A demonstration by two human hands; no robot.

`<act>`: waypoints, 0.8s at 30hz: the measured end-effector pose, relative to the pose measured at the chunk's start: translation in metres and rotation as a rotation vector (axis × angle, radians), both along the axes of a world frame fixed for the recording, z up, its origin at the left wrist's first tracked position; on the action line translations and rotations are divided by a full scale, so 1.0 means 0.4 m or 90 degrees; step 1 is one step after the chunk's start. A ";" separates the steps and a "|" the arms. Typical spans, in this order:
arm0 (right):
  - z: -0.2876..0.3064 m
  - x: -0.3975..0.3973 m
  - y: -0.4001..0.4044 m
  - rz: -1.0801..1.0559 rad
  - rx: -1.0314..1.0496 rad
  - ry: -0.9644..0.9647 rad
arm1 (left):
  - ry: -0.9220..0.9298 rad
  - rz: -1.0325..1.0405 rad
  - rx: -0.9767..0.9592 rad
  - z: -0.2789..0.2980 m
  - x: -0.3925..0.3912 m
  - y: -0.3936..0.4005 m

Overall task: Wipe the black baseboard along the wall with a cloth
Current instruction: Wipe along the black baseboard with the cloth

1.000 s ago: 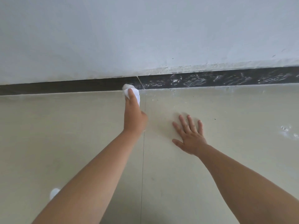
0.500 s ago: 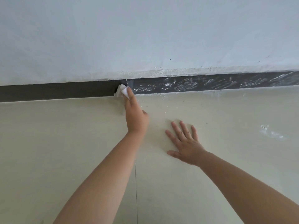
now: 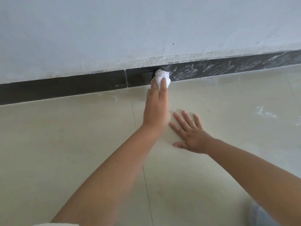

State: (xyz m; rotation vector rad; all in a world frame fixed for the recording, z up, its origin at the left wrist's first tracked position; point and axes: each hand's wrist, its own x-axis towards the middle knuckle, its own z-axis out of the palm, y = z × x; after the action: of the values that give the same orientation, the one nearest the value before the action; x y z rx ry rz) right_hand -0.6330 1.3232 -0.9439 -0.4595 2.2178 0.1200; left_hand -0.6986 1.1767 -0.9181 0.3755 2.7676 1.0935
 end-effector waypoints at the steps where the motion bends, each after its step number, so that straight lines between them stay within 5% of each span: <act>1: -0.002 0.001 0.000 0.002 -0.005 0.004 | 0.019 0.034 0.032 0.003 0.014 -0.020; 5: -0.009 0.005 0.007 0.006 -0.035 0.022 | 0.081 0.101 0.112 -0.012 0.088 -0.077; 12: -0.020 0.010 0.012 0.009 -0.077 0.041 | 0.031 0.313 0.070 0.010 0.063 -0.140; 20: 0.004 -0.017 0.079 -0.015 -0.199 0.031 | -0.012 0.192 -0.029 0.014 -0.004 0.010; 24: 0.037 -0.016 0.132 -0.213 -0.347 0.038 | -0.031 0.151 -0.047 0.008 -0.005 0.102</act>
State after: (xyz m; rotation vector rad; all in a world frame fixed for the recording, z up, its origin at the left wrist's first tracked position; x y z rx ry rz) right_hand -0.6393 1.3761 -0.9291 -0.3663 2.3387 -0.6682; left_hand -0.7005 1.2175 -0.9150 0.0107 2.8544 1.0267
